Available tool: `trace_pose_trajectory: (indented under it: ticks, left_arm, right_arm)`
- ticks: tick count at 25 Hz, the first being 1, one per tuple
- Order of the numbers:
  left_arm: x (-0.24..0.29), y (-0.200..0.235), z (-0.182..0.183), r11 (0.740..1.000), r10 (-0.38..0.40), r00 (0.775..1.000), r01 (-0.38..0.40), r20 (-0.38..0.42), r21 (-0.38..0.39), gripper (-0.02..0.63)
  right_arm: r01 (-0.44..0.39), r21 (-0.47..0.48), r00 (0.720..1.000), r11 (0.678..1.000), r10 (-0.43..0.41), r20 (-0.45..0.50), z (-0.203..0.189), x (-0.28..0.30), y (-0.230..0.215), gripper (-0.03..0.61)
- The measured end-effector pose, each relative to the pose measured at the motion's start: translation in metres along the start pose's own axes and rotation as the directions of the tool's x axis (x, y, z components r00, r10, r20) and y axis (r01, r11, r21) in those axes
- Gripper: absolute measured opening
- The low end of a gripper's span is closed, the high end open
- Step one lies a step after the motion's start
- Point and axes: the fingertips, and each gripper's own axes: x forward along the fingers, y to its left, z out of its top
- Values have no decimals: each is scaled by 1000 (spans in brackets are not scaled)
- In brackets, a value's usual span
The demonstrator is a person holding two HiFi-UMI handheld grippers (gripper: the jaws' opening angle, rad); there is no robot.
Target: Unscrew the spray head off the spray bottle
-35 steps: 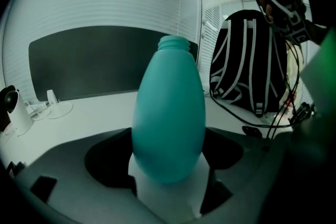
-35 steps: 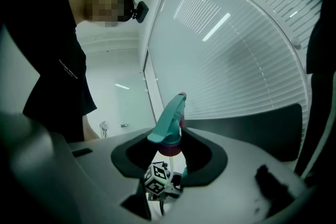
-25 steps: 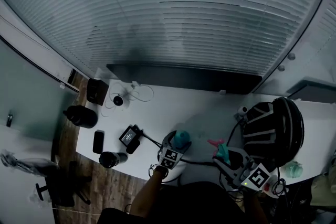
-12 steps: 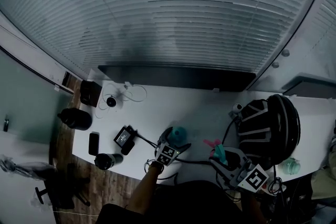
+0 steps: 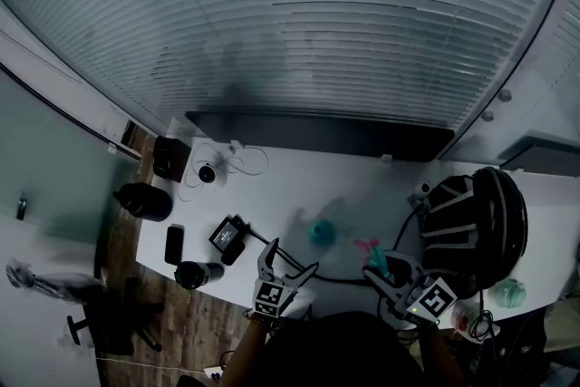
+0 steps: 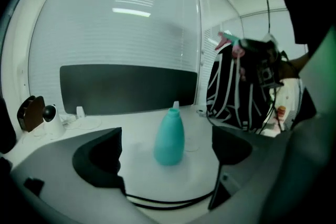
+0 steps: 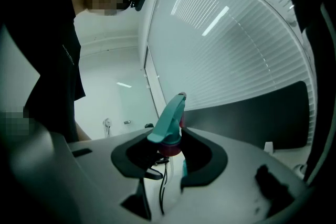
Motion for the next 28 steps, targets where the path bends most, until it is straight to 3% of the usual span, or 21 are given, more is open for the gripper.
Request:
trace_pose_trajectory:
  ticks: [3,5,8,11,20,28]
  left_arm:
    - [-35,-35,28,998,-67,994,66,82,22,535]
    - [-56,-54,41,996,-85,988,83,126,19,483]
    - [-76,-67,46,998,-59,988,62,146,-13,313]
    - [-84,-68,37,999,-18,993,21,119,-27,12]
    - [-84,-75,44,999,-39,991,41,128,-11,3]
    - [-88,-78,29,999,-40,996,38,81,24,4]
  right_arm:
    - [-29,21,1000,999,29,-7,-16,7,0,135]
    - [-49,32,999,998,49,-7,-21,12,4,135]
    - [-67,13,998,998,67,-15,-27,17,9,135]
    - [-57,-28,998,998,56,-27,-35,18,12,135]
    - [-52,-42,998,998,49,-49,-44,13,18,135]
    - [-61,-77,996,995,57,-62,-44,18,24,135]
